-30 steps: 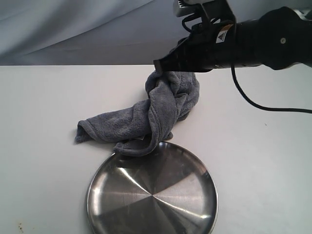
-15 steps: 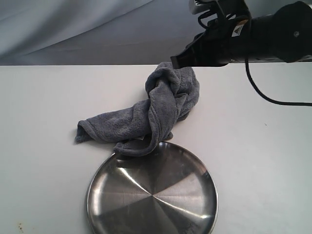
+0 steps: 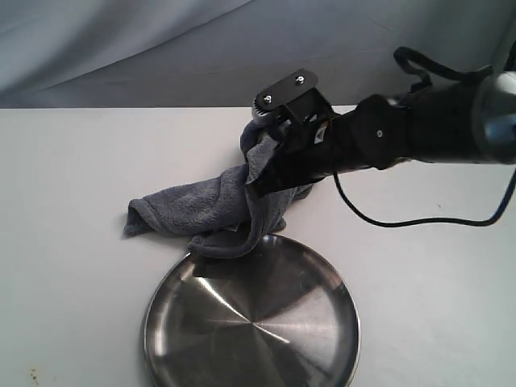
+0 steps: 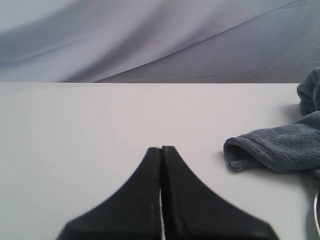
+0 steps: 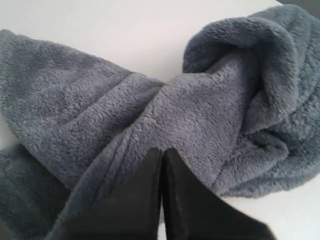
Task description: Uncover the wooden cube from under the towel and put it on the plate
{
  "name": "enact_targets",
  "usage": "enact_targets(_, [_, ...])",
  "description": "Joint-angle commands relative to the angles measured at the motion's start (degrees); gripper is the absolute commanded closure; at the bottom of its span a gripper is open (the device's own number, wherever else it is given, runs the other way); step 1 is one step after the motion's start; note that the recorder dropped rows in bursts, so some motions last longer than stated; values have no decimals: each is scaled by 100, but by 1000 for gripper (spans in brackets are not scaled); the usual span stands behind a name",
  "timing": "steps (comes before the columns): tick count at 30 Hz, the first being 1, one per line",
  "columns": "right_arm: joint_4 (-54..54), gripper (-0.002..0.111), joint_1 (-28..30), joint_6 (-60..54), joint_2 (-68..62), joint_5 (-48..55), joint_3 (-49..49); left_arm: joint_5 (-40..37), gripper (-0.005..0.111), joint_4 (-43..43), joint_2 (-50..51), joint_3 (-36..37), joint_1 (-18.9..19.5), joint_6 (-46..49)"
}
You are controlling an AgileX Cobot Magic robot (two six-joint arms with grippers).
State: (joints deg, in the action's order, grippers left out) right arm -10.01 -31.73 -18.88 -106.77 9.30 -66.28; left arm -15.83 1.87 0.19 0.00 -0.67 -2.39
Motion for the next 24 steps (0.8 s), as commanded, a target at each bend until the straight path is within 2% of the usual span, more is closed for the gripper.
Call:
enact_targets(1, [-294,108,-98,-31,-309,238,-740,62,107,11,-19,0,-27,-14])
enact_targets(6, [-565,108,-86,-19,-675,643,-1971,62,107,11,-19,0,-27,-14])
enact_targets(11, [-576,108,484,455,-675,1623,-2809,62,107,11,-19,0,-27,-14])
enact_targets(16, [-220,108,1130,455,-675,2765,-2851,62,107,11,-19,0,-27,-14])
enact_targets(24, [-368,108,1182,-469,-675,3937,-2841,62,107,11,-19,0,-27,-14])
